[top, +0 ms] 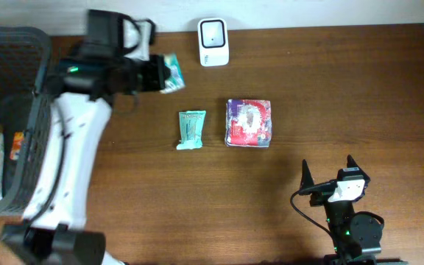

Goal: Scan the item barcode
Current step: 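Lift the small green-white packet and place it left of the green pack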

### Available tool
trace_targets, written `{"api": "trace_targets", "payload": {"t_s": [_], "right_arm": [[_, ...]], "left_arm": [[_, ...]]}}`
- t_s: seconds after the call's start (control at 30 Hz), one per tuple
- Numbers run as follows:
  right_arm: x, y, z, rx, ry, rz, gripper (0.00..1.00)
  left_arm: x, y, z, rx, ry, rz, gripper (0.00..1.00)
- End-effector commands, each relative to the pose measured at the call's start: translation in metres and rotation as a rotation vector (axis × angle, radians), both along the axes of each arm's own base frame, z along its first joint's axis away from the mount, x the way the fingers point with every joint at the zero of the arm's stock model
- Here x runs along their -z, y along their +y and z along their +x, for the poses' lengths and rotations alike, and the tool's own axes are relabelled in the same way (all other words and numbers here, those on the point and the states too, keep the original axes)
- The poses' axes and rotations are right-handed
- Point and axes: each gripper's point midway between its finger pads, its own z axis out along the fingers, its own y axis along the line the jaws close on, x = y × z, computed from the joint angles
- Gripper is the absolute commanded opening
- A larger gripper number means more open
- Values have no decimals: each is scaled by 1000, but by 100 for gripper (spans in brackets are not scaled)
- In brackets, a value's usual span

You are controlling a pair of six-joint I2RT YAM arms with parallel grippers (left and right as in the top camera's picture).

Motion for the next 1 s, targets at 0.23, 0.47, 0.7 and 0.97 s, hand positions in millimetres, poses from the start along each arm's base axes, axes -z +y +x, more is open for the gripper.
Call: {"api": "trace_targets", "payload": {"t_s": [0.23,0.47,0.7,0.97], "right_arm": [[3,-3,0,13,4,-4,99],[3,-3,0,13,4,-4,99],[3,-3,0,13,4,-4,99],[3,-3,0,13,4,-4,99]], "left_arm": [[151,38,6,-89,302,509,0],[231,38,-4,-41,491,569,0],[244,5,-14,17,539,468,1],[242,-37,-17,55,530,355,1]]}}
